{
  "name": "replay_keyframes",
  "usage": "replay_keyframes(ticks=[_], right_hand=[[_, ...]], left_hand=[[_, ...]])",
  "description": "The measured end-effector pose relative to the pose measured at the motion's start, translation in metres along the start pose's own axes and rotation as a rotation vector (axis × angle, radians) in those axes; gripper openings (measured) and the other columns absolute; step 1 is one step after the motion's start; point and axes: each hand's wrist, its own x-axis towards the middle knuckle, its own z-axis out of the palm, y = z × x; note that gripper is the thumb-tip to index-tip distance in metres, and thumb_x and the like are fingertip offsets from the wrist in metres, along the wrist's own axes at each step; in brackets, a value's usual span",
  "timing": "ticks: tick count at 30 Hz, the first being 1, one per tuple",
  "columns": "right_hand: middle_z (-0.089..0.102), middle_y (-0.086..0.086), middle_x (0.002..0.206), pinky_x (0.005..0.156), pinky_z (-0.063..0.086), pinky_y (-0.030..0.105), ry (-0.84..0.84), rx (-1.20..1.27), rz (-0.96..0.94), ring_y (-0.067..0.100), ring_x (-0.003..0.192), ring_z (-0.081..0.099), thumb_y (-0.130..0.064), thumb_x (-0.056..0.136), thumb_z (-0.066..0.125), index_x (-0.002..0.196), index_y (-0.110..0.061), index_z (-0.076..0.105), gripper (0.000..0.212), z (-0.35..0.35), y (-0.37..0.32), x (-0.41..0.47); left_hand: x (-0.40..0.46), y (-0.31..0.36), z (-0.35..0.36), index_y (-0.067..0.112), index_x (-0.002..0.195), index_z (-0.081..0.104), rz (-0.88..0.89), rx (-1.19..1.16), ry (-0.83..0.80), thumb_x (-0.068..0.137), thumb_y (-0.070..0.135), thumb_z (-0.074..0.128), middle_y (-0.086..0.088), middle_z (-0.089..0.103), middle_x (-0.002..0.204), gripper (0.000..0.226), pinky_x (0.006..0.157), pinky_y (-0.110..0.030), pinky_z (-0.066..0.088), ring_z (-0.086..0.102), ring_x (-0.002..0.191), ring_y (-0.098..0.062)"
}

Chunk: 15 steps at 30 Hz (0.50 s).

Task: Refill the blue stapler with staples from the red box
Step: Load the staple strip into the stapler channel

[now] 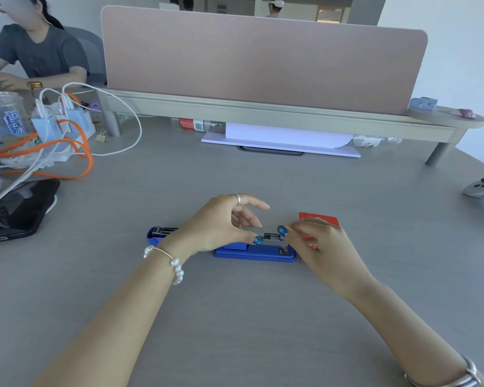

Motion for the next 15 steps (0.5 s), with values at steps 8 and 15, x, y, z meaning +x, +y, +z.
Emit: replay_keyframes(ticks=[8, 15], right_hand=[[0.065, -0.011, 0.075, 0.057, 0.04, 0.003, 0.026, 0.134, 0.077, -0.002, 0.069, 0.06, -0.014, 0.087, 0.056, 0.09, -0.015, 0.065, 0.009, -0.0034, -0.004, -0.0022], [0.064, -0.009, 0.073, 0.056, 0.042, 0.004, 0.041, 0.143, 0.074, -0.004, 0.065, 0.059, -0.011, 0.087, 0.057, 0.088, -0.015, 0.065, 0.01, -0.0027, -0.0033, -0.0023]], left_hand=[[0.0004, 0.0031, 0.0067, 0.038, 0.106, 0.06, 0.006, 0.079, 0.022, 0.067, 0.019, 0.08, 0.012, 0.071, 0.084, 0.048, 0.061, -0.009, 0.042, 0.055, 0.069, -0.004], [0.0009, 0.0034, 0.0063, 0.033, 0.108, 0.062, 0.009, 0.088, 0.02, 0.069, 0.015, 0.079, 0.012, 0.074, 0.084, 0.046, 0.063, -0.006, 0.042, 0.058, 0.069, 0.002]])
